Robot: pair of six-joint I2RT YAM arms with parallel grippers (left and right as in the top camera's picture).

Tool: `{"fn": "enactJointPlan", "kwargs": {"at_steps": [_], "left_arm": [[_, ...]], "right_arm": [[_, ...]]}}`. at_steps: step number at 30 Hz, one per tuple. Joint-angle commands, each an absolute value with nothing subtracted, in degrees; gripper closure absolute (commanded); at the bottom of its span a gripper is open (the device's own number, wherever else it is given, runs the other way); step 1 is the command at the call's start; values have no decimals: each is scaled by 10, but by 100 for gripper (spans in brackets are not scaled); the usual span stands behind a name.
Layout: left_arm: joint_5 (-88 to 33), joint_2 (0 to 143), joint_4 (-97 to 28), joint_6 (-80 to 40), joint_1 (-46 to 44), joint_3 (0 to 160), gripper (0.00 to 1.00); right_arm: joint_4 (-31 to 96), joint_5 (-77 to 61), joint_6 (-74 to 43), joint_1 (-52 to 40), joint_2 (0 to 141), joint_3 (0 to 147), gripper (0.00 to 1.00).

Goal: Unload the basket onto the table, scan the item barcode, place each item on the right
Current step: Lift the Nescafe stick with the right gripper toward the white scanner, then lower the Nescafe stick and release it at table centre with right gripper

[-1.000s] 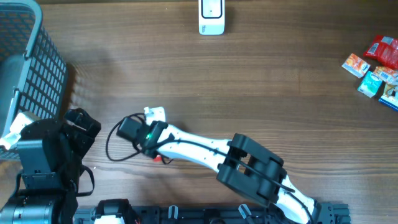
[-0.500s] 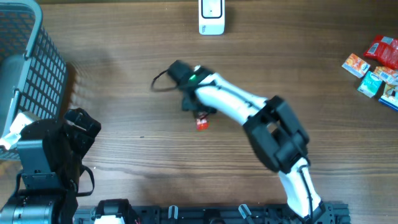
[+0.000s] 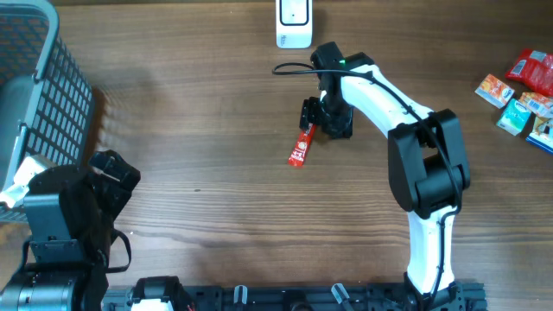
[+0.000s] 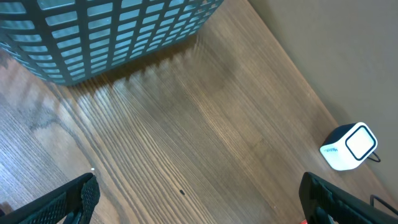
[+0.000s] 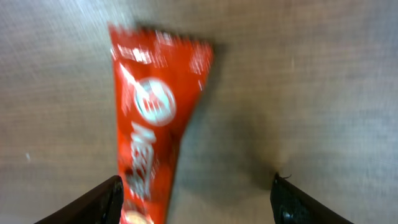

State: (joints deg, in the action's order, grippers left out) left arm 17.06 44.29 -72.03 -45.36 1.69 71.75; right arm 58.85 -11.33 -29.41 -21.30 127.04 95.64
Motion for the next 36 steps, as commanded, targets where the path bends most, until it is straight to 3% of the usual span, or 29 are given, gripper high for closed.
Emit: {"fn": "enactJointPlan", "kwargs": {"at_steps": [1,3,8,14,27,31,36], "left_arm": [[170,443,-718,-459,22,720,0],[170,443,-718,-459,22,720,0],[170,443,-718,-459,22,720,0],[170,443,-718,-459,22,720,0],[170,443,-718,-459,22,720,0],[170,443,-718,-459,22,720,0],[170,443,-718,-459,22,720,0]], "right_arm": [[606,-164,-304,-231,1218,949,25],[609,-164,-345,-251,1214,949,26],[596,-103,-469,-306,1215,920,40],[549,-73,-536,-345,1215,873,53],[523,32,-555,-345,1215,846,60],[517,41,-554,-345,1215,846,80],[521,-1,-519,-343,1215,853,96]]}}
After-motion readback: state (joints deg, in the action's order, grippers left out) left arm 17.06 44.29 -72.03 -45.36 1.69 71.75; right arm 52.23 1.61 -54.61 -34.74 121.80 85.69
